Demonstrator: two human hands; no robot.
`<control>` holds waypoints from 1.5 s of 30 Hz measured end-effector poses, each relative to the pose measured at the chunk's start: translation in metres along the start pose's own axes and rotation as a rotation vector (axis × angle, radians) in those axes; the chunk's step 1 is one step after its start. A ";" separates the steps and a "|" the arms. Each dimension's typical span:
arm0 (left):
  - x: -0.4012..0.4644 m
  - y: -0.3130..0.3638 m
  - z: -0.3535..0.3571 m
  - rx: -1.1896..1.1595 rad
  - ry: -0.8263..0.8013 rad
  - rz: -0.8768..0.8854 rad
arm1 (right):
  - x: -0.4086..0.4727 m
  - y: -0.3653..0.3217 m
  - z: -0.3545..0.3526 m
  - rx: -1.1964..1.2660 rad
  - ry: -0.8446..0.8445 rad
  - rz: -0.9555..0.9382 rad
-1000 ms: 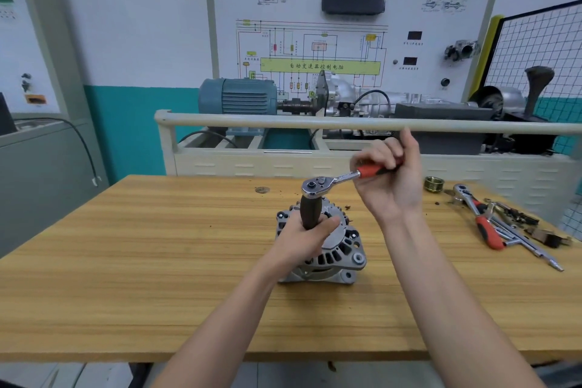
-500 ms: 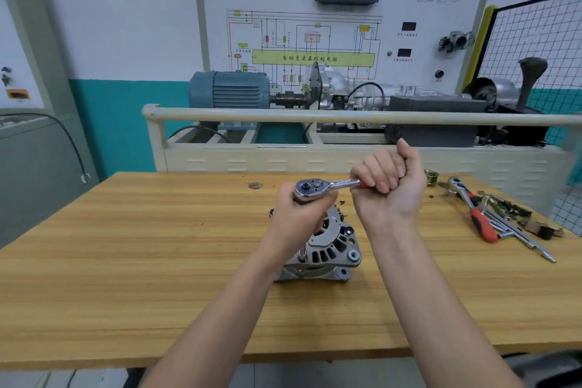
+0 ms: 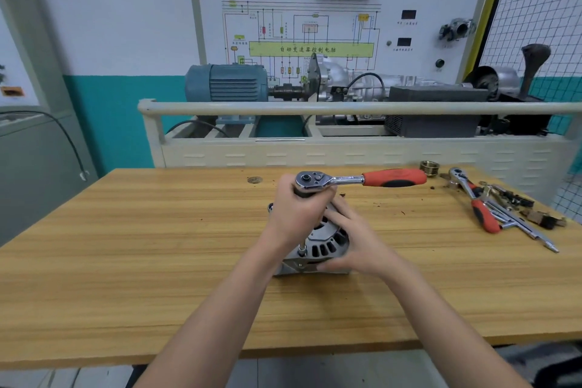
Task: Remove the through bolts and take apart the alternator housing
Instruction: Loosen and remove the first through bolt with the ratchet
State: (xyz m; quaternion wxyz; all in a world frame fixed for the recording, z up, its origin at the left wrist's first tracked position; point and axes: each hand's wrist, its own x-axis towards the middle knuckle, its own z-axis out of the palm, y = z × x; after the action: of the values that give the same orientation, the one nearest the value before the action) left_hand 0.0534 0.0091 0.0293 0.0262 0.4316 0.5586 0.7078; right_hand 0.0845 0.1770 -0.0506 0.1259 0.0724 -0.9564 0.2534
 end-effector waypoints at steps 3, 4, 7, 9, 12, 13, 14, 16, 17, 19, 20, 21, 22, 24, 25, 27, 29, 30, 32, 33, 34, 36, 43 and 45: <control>0.003 -0.002 -0.004 0.005 -0.021 0.010 | 0.009 0.006 0.015 0.090 0.098 -0.004; 0.004 -0.002 -0.007 0.004 -0.031 0.008 | 0.012 0.009 0.017 0.085 0.106 -0.003; 0.010 -0.004 -0.015 -0.007 -0.031 -0.014 | 0.027 0.009 0.018 0.054 0.098 0.002; 0.018 -0.008 -0.021 0.003 -0.007 -0.032 | 0.039 0.012 0.017 0.052 0.085 -0.006; 0.031 -0.014 -0.027 0.021 0.033 -0.079 | 0.057 0.016 0.016 0.056 0.060 -0.020; 0.035 -0.017 -0.029 0.026 0.053 -0.089 | 0.064 0.017 0.016 0.061 0.052 -0.020; 0.039 -0.018 -0.031 0.033 0.070 -0.097 | 0.070 0.017 0.015 0.064 0.042 -0.011; 0.045 -0.020 -0.033 0.046 0.097 -0.104 | 0.077 0.012 0.012 0.086 0.018 0.023; 0.047 -0.021 -0.034 0.045 0.106 -0.106 | 0.077 0.007 0.008 0.147 0.018 0.034; 0.050 -0.023 -0.037 0.032 0.111 -0.109 | 0.074 -0.011 -0.005 0.485 0.114 0.007; 0.050 -0.024 -0.038 0.023 0.113 -0.108 | 0.071 -0.022 -0.015 0.741 0.186 -0.058; 0.050 -0.025 -0.038 0.015 0.113 -0.109 | 0.068 -0.033 -0.026 1.016 0.231 -0.156; 0.050 -0.026 -0.039 0.009 0.112 -0.113 | 0.066 -0.044 -0.038 1.270 0.244 -0.254; 0.051 -0.028 -0.038 0.006 0.126 -0.130 | 0.063 -0.067 -0.057 1.655 0.284 -0.395; 0.051 -0.029 -0.038 0.004 0.141 -0.135 | 0.063 -0.077 -0.062 1.787 0.333 -0.413; 0.051 -0.031 -0.038 -0.003 0.168 -0.132 | 0.059 -0.095 -0.061 1.948 0.419 -0.385; 0.051 -0.033 -0.038 0.003 0.191 -0.122 | 0.050 -0.104 -0.051 1.975 0.464 -0.375; 0.051 -0.033 -0.037 0.019 0.202 -0.115 | 0.045 -0.108 -0.045 1.941 0.506 -0.376; 0.051 -0.035 -0.035 0.055 0.234 -0.099 | 0.035 -0.114 -0.033 1.848 0.583 -0.403; 0.050 -0.036 -0.034 0.064 0.254 -0.099 | 0.032 -0.116 -0.029 1.815 0.608 -0.429; 0.050 -0.036 -0.034 0.064 0.272 -0.103 | 0.032 -0.117 -0.027 1.791 0.631 -0.448; 0.049 -0.036 -0.033 0.057 0.284 -0.100 | 0.037 -0.117 -0.030 1.795 0.643 -0.422; 0.048 -0.025 -0.050 0.193 -0.130 -0.123 | 0.086 -0.084 -0.072 2.238 0.245 -0.099; 0.052 -0.021 -0.053 0.221 -0.241 -0.117 | 0.101 -0.078 -0.078 2.263 0.088 -0.016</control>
State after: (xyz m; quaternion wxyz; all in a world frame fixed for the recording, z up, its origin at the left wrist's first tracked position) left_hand -0.0223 0.0034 0.0426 0.0865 0.4800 0.6502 0.5825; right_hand 0.0194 0.1421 0.0796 0.0233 0.1418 -0.1716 0.9746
